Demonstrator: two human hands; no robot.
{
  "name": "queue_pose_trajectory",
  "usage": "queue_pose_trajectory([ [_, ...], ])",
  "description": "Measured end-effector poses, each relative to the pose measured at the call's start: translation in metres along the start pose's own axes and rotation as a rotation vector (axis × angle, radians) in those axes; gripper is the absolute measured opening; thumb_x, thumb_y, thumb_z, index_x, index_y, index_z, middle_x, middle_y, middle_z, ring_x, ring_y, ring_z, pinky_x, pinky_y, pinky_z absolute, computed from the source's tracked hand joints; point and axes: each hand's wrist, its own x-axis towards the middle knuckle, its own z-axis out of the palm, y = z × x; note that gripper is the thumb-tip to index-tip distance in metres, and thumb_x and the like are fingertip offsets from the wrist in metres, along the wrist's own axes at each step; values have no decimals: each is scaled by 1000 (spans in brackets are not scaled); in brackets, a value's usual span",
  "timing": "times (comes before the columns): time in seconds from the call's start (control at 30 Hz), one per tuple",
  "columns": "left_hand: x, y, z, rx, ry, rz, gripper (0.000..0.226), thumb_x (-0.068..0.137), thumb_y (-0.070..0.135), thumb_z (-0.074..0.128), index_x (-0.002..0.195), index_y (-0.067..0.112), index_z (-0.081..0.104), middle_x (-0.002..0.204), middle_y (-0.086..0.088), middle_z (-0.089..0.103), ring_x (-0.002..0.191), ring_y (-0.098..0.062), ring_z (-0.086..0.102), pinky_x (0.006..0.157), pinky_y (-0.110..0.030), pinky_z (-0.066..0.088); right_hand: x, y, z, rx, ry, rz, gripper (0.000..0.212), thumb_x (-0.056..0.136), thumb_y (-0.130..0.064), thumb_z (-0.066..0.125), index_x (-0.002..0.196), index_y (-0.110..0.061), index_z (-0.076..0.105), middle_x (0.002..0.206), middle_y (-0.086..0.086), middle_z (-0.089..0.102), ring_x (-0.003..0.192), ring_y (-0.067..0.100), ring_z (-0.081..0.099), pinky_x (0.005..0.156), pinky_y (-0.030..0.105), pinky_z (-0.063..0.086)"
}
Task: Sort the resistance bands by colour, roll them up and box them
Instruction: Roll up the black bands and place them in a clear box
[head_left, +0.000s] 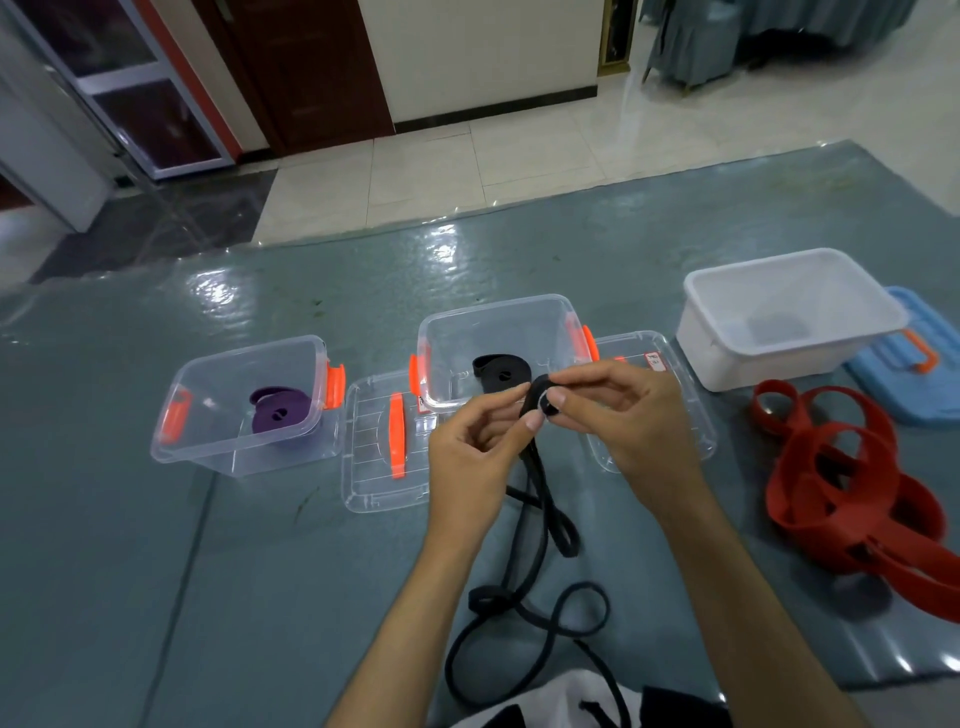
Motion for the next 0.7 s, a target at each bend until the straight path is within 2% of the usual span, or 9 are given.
queue_pose_trajectory([
  [0.2, -1, 6, 1, -74, 8, -16, 32, 84, 1, 82, 114, 8, 75, 103, -7, 80, 94, -20, 78, 87, -26, 60, -5, 4, 17, 37, 115, -59, 13, 87, 2, 78, 92, -10, 77, 94, 12, 79, 94, 28, 77, 80, 40, 64],
  [0.43, -4, 5, -3, -69, 122, 79, 22, 90, 0, 76, 111, 6, 75, 103, 0, 80, 102, -20, 76, 88, -26, 59, -4, 9, 21, 79, 39, 75, 11, 85, 7, 77, 87, 2, 67, 85, 13, 76, 88, 29, 78, 87, 50, 62],
  [0.5, -5, 4, -4, -75, 142, 84, 20, 90, 2, 76, 109, 6, 74, 103, -1, 79, 102, -22, 76, 88, -27, 58, -2, 9, 22, 29, 27, 56, 12, 84, 1, 81, 86, 0, 69, 86, 16, 75, 87, 29, 76, 91, 53, 61],
  [0.6, -6, 5, -4, -54, 138, 82, 17, 91, 5, 76, 107, 10, 77, 102, 2, 80, 102, -19, 76, 90, -27, 58, -2, 6, 24, 46, 41, 15, 15, 82, -12, 84, 82, -6, 70, 80, 13, 73, 81, 26, 74, 87, 48, 62],
  [0.7, -5, 7, -3, -45, 150, 93, 17, 92, 7, 76, 106, 16, 79, 106, 1, 80, 106, -18, 75, 95, -30, 58, -4, 3, 24, 121, 35, 27, 14, 84, -6, 80, 96, -8, 72, 80, 10, 75, 82, 25, 77, 79, 39, 63],
])
